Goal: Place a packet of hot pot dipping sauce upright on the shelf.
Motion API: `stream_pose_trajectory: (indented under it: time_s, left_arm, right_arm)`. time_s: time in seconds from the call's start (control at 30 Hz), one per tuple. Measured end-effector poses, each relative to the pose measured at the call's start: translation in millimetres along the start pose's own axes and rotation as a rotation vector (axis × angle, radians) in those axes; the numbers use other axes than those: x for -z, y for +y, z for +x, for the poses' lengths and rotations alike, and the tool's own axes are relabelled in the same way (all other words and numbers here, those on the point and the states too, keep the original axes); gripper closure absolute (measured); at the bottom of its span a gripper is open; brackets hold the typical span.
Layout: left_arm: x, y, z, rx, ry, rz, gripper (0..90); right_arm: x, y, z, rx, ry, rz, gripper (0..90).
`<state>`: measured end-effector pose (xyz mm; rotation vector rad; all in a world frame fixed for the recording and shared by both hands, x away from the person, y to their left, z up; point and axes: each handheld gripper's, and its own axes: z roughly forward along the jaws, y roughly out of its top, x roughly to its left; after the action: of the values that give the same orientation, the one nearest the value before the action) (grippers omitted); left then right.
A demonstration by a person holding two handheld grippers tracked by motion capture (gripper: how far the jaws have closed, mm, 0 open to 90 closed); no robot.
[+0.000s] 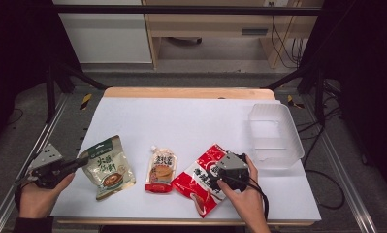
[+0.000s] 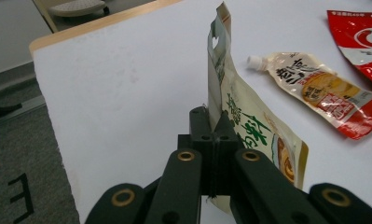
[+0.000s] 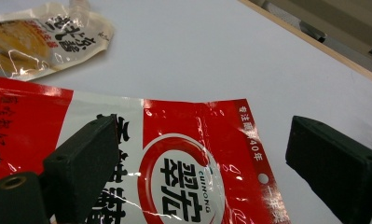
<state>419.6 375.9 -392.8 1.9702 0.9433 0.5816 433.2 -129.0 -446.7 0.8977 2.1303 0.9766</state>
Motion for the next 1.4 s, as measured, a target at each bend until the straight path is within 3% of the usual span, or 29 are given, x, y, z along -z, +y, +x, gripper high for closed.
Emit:
stream_pose_trajectory:
  time_s: [0.07,0.27,0.33,0.37,0.43,0.57,0.67,0.83,0.87,1.1,1.17,1.2,1.4]
  left_arm:
    - [0.1,5.2,-4.0,-0.01,-0.009,-0.003,90.0]
    - [5.4,25.9,-16.3,-0.07,-0.038,-0.006,90.0]
    - [8.7,39.6,-23.5,-0.119,-0.057,-0.002,90.0]
    - [8.7,39.6,-23.5,-0.119,-0.057,-0.002,90.0]
    - [11.4,54.2,-31.4,-0.167,-0.064,0.012,90.0]
    - [13.1,68.5,-35.3,-0.215,-0.051,0.008,90.0]
    - [12.2,81.0,-33.6,-0.222,-0.053,0.013,90.0]
    - [2.6,100.8,-42.0,-0.278,-0.106,0.019,90.0]
    - [-0.3,104.6,-44.8,-0.293,-0.107,0.023,90.0]
    - [-23.1,132.7,-57.4,-0.361,-0.133,0.045,90.0]
    - [-27.5,138.9,-62.6,-0.344,-0.12,0.062,90.0]
    - [-32.3,143.7,-63.1,-0.38,-0.137,0.041,90.0]
    - [-46.3,161.9,-74.6,-0.387,-0.169,0.028,90.0]
  right_arm:
    - [1.3,-0.5,-0.5,-0.016,-0.001,-0.016,9.7]
    - [0.2,0.0,2.6,-0.004,0.02,-0.016,9.7]
    - [-0.2,-0.6,2.8,-0.018,0.028,-0.011,10.0]
    - [-0.3,-0.9,2.9,-0.021,0.028,-0.011,10.0]
    - [-0.3,-1.0,2.9,-0.024,0.031,-0.01,10.1]
    - [0.5,0.2,2.5,-0.03,0.043,-0.021,10.6]
    - [-1.6,2.1,3.1,-0.021,0.072,-0.008,10.9]
    - [-3.0,8.0,3.7,-0.003,0.089,0.038,12.6]
    - [-1.1,12.2,2.7,0.023,0.093,0.05,12.5]
    - [9.3,34.0,-7.3,0.054,0.141,0.053,13.9]
    - [10.0,37.6,-9.0,0.063,0.156,0.064,14.0]
    - [10.6,41.0,-10.5,0.073,0.16,0.077,13.9]
    - [13.6,67.1,-17.6,0.135,0.168,0.147,11.2]
